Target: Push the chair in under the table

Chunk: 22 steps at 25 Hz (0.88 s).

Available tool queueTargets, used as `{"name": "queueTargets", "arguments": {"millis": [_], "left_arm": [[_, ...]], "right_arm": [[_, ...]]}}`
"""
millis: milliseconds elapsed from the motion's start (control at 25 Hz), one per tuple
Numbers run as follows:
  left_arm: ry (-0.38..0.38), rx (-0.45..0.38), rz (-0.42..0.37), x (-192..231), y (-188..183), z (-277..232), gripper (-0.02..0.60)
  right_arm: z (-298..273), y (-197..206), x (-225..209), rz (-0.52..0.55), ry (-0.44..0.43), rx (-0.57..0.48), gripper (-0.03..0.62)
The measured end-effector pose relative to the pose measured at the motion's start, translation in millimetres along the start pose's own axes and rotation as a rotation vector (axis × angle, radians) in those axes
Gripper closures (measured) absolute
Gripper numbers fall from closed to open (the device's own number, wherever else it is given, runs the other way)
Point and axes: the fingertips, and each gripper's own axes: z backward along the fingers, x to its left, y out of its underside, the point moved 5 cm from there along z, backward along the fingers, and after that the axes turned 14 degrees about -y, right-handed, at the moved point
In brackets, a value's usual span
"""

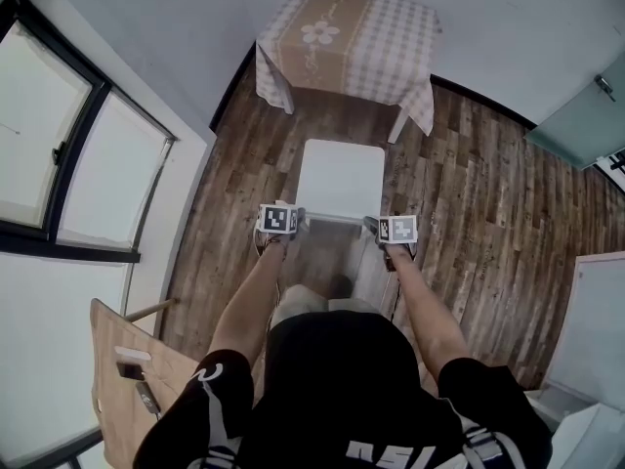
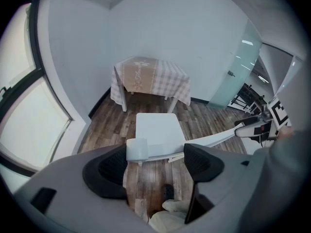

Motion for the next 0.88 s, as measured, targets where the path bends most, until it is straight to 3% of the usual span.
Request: {"name": "queueTargets", "arguments": {"millis": [440,880], "left_arm": [[-0.041,-0.004,0.016,1,-23,-8,0.206],[-0.035,-0.012,0.007,6,-47,-25,0.206]], "right_arm": [[-10,-23,-12,0.011,-0.014,0.008,0.168],[-23,-46,-21,0.005,-0.014,0.011,0.168]]}}
